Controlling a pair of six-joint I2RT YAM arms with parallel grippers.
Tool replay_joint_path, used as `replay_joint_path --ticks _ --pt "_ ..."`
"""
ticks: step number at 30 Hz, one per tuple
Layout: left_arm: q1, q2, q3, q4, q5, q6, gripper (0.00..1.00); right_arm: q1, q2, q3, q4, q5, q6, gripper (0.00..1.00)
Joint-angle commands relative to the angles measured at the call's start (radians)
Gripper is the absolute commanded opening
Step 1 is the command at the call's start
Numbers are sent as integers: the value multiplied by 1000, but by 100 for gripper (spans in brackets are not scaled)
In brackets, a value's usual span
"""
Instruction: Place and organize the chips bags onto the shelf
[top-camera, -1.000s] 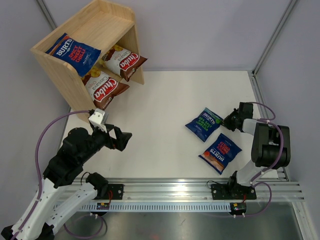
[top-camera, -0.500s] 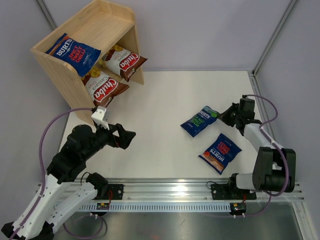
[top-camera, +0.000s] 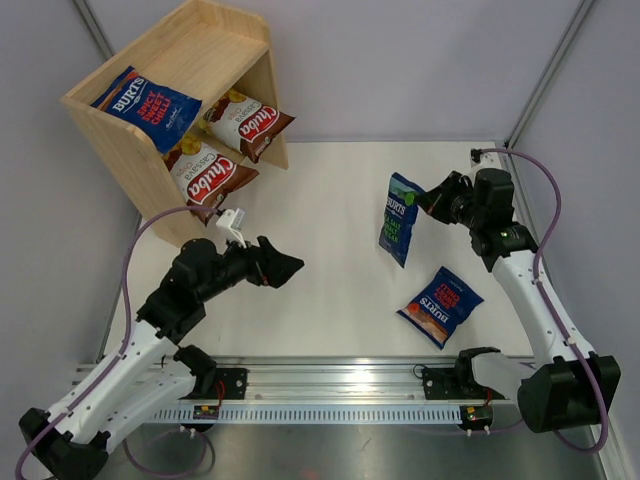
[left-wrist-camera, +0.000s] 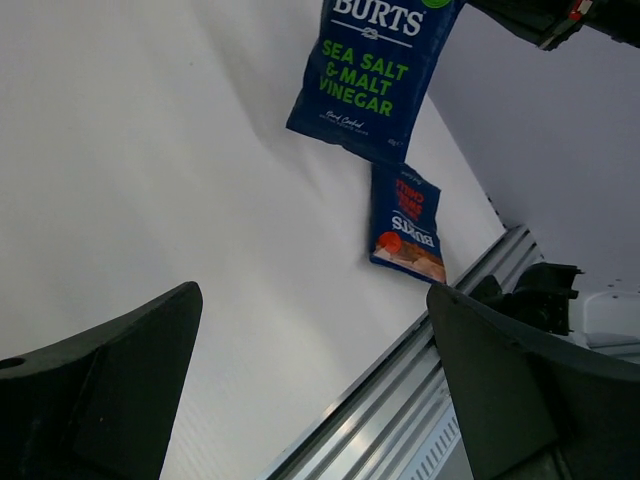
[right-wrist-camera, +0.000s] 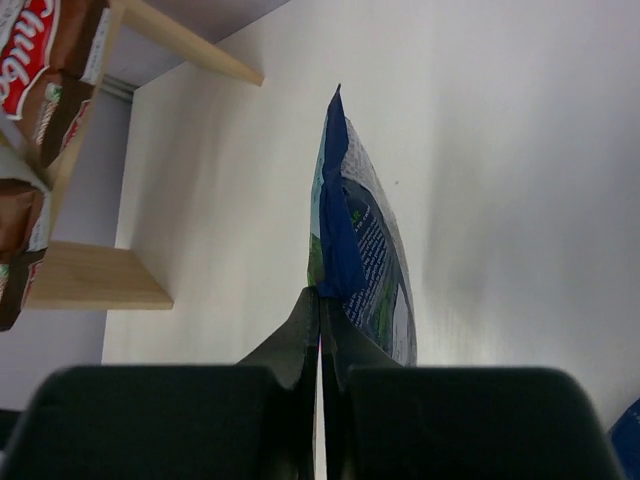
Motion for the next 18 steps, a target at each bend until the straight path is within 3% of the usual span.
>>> replay_joint_path --ticks 1,11,18 --pt "-19 33 -5 222 111 -54 99 22 -39 70 -21 -97 -32 0" --pt "-101 106 -99 612 179 -62 99 25 -125 136 115 -439 89 0" --pt "-145 173 -103 721 132 -2 99 26 -171 151 317 -631 273 0"
